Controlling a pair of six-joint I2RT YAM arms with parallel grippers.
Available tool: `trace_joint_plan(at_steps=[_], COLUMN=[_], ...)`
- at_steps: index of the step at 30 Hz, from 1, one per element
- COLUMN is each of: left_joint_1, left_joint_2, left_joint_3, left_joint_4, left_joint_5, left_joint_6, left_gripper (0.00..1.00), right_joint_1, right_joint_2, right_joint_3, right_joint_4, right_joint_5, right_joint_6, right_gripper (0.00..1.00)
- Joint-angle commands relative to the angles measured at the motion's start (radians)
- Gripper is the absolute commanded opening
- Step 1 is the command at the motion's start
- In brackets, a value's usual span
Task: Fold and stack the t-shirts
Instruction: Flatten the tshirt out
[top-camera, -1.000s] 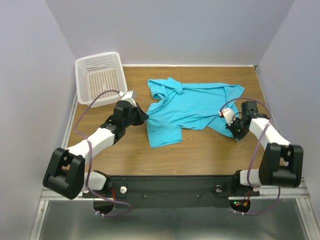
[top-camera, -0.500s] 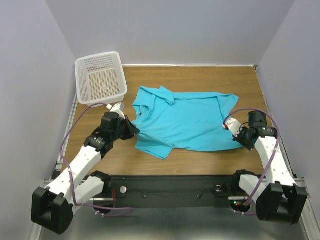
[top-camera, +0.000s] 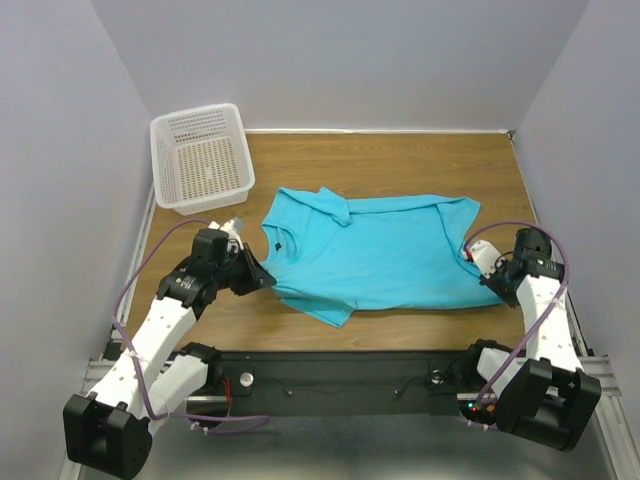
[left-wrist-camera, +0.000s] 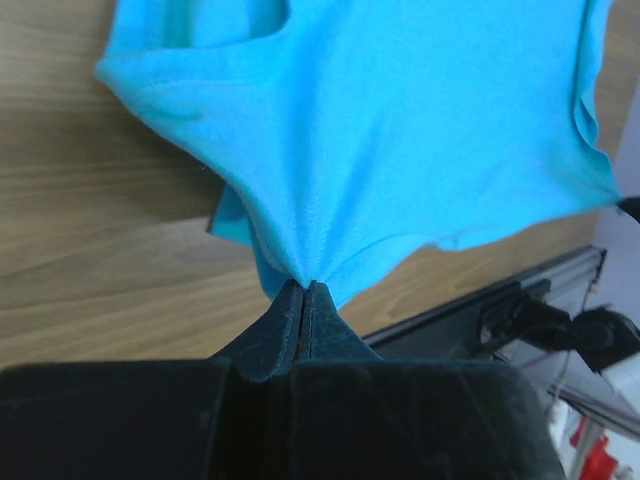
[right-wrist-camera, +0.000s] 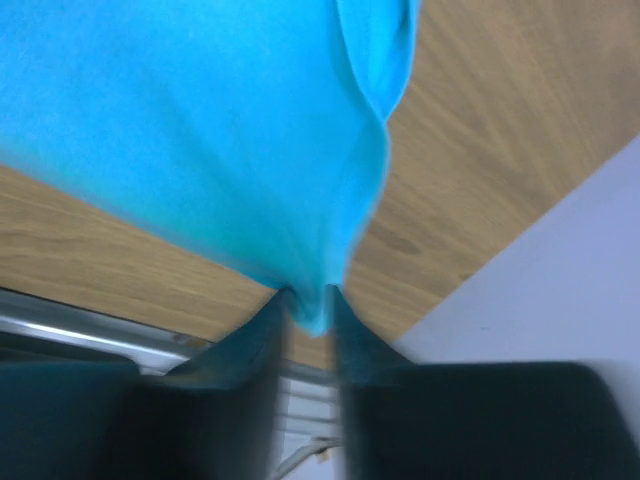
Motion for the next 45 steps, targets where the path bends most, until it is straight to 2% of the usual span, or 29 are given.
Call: trace_joint_plan(at_steps=[1,2,4,6,8,10,14,15,16,19,22,23,26,29,30,34,40,45], left_joint_1=[0.005,0.005,0.005,0.005,0.005,0.005,0.005,0.005,0.007,0.001,-0.018,-0.027,-0.068,-0.119,-0.133,-0.210,-0.299,-0.303], left_joint_2=[-0.006,-0.007,-0.015,-0.032,-0.038,-0.035,0.023,0.046,0.109,0.256,0.377,0.452,0.580,0.678,0.698,0.805,0.983,1.049], left_joint_3=[0.005,0.008,0.061,0.127,0.230,0.281,0.239,0.216,0.210,0.216,0.280,0.302,0.397,0.492,0.514,0.600,0.664,0.716], left_joint_4=[-0.044,-0.069,-0.110,-0.171,-0.198,-0.184,0.072,0.130,0.252,0.476,0.612,0.623,0.625,0.568,0.546,0.473,0.454,0.445], left_joint_5=[0.177,0.177,0.130,0.038,-0.045,-0.076,-0.047,-0.048,-0.037,-0.019,0.008,0.038,0.045,0.061,0.059,0.019,-0.008,-0.046], left_joint_6=[-0.003,0.012,0.037,0.078,0.112,0.132,0.192,0.187,0.189,0.199,0.282,0.389,0.588,0.762,0.891,1.190,1.429,1.470], left_gripper=[0.10,0.32,0.50,0.66,0.72,0.73,0.73,0.73,0.73,0.72,0.69,0.68,0.68,0.68,0.69,0.70,0.69,0.68], right_joint_1=[-0.008,-0.008,-0.007,-0.008,-0.008,-0.007,-0.007,-0.007,-0.008,-0.008,-0.007,-0.008,-0.008,-0.007,-0.007,-0.008,-0.008,-0.010], right_joint_2=[0.011,0.023,0.067,0.124,0.164,0.251,0.495,0.547,0.654,0.783,0.856,0.876,0.916,0.931,0.934,0.943,0.942,0.933], right_joint_3=[0.011,0.031,0.102,0.149,0.214,0.248,0.382,0.413,0.451,0.547,0.625,0.645,0.683,0.700,0.702,0.703,0.693,0.668], right_joint_4=[0.010,0.010,0.013,0.019,0.057,0.107,0.244,0.261,0.272,0.312,0.333,0.333,0.336,0.338,0.338,0.342,0.347,0.355], right_joint_5=[-0.110,-0.135,-0.207,-0.254,-0.325,-0.413,-0.518,-0.526,-0.541,-0.578,-0.598,-0.606,-0.632,-0.653,-0.655,-0.650,-0.673,-0.681], right_joint_6=[0.003,0.021,0.084,0.122,0.198,0.317,0.584,0.697,0.733,0.825,0.862,0.867,0.873,0.876,0.874,0.874,0.888,0.884], right_gripper=[0.43,0.56,0.65,0.68,0.68,0.68,0.66,0.65,0.63,0.63,0.63,0.63,0.63,0.63,0.63,0.63,0.64,0.64])
